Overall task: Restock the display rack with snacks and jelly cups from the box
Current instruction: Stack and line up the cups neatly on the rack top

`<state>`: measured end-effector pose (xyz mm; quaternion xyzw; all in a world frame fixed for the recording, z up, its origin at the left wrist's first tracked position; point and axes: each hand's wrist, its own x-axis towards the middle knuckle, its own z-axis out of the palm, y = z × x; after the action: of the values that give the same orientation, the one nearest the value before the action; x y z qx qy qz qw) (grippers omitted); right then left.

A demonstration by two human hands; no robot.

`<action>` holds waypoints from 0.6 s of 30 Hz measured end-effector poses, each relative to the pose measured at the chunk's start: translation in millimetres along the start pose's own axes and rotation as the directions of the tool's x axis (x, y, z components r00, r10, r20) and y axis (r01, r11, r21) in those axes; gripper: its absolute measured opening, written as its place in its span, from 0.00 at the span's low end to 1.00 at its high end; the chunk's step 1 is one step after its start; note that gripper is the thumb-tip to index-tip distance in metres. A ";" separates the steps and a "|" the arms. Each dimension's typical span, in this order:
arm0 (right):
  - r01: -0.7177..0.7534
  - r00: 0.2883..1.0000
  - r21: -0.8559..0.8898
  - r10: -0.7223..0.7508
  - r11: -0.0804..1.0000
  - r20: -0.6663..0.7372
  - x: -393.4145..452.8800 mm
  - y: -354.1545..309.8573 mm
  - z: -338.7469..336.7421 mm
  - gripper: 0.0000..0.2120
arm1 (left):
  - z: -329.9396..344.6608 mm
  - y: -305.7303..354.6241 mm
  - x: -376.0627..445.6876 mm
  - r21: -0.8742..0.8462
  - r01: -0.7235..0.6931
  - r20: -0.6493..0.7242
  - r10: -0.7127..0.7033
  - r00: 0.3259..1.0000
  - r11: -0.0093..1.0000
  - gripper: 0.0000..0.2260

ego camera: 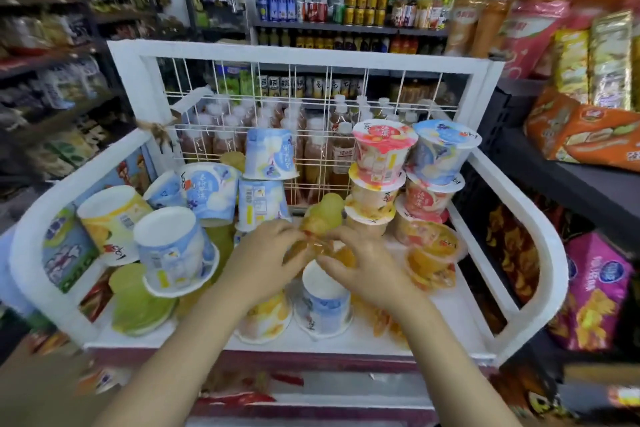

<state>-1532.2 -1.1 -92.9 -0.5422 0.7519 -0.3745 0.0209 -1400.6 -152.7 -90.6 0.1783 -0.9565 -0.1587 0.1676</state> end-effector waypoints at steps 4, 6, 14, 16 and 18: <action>-0.137 0.944 -0.219 0.194 0.966 0.268 -15.1 -3.5 26.8 0.44 | 18.7 -22.5 -25.1 0.159 0.009 0.111 -0.027 0.993 0.987 0.38; -0.119 0.953 -0.339 0.203 0.933 0.226 -20.2 -3.7 34.1 0.43 | 24.6 -28.3 -32.4 0.181 0.025 0.124 -0.048 0.991 0.983 0.39; -0.269 0.961 -0.178 0.276 0.947 0.017 -33.7 -3.8 34.7 0.41 | 31.8 -34.9 -33.4 0.143 0.021 0.082 -0.033 0.996 0.989 0.39; -0.278 0.960 -0.169 0.280 0.945 -0.016 -41.9 -7.8 35.0 0.39 | 31.7 -34.6 -33.6 0.141 0.021 0.068 -0.031 0.997 0.990 0.42; -0.270 0.963 -0.169 0.261 0.948 -0.074 -48.4 -12.5 34.5 0.35 | 31.3 -33.7 -34.4 0.131 0.021 0.059 -0.029 0.998 0.991 0.47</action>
<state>-1487.2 18.8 -128.6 -0.4263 0.8485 -0.3135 0.0035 -1372.5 -161.4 -140.0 0.1959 -0.9672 -0.1034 0.1246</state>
